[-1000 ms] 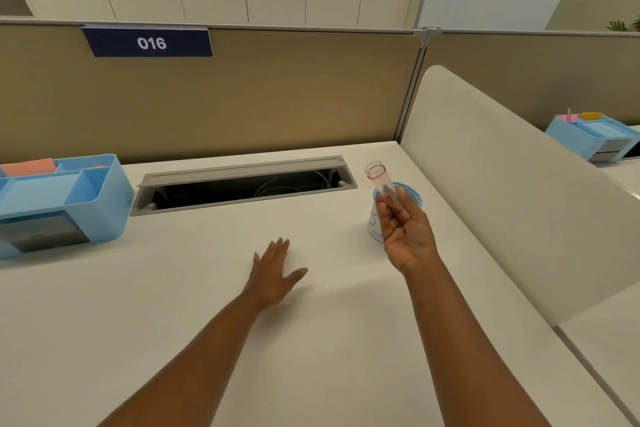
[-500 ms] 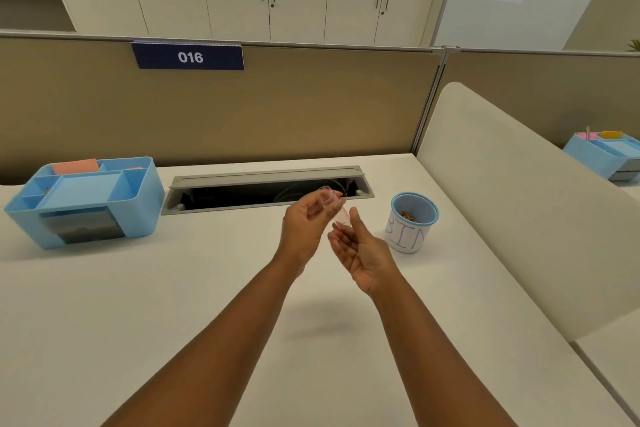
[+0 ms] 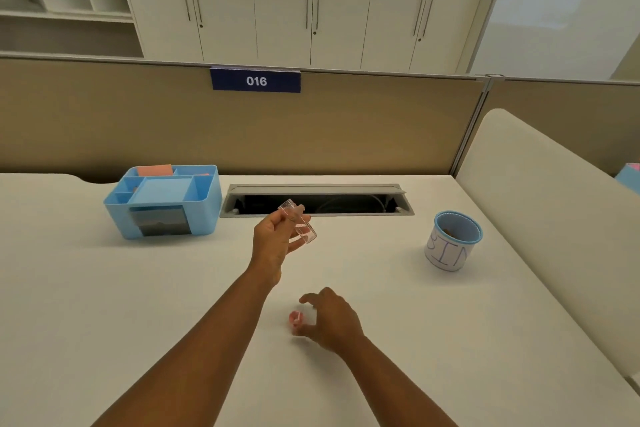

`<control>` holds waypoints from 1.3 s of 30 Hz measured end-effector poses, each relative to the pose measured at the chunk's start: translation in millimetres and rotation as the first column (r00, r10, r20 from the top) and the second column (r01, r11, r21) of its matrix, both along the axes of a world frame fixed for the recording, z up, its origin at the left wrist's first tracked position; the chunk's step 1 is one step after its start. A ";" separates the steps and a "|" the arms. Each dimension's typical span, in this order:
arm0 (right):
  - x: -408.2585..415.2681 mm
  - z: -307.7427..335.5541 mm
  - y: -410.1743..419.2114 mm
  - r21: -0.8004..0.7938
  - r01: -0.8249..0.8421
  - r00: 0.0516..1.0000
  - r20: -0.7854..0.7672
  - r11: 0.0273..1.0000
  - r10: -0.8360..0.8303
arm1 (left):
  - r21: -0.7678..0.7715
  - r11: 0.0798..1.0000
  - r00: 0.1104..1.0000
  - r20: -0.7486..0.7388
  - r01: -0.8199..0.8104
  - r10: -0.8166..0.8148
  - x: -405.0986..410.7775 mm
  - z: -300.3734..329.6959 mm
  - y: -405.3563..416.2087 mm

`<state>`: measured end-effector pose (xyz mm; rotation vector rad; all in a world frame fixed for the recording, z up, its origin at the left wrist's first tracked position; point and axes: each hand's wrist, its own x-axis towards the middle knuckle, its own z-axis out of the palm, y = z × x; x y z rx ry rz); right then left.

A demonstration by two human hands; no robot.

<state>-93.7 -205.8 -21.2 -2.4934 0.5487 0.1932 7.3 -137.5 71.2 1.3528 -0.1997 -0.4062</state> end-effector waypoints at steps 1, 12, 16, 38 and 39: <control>1.0 -0.7 4.3 0.004 -0.013 1.000 0.009 1.000 0.013 | 0.021 1.000 1.000 0.020 -0.002 0.002 1.2 1.0 5.5; 8.7 15.9 35.0 0.286 0.200 0.870 0.389 0.937 -0.304 | 0.301 0.951 0.944 0.285 0.073 -0.163 14.5 -2.2 58.3; 14.0 45.3 32.1 0.499 0.201 0.716 0.512 0.843 -0.474 | 0.375 0.912 0.904 0.315 0.162 -0.290 20.1 -8.0 73.3; 13.5 77.4 37.1 0.137 0.024 0.691 0.713 0.990 -0.116 | 0.478 0.835 0.818 0.341 0.273 -0.463 27.9 -16.4 99.6; 13.3 78.3 37.6 0.140 0.012 0.697 0.709 0.990 -0.108 | 0.475 0.836 0.817 0.343 0.275 -0.464 28.2 -16.5 100.0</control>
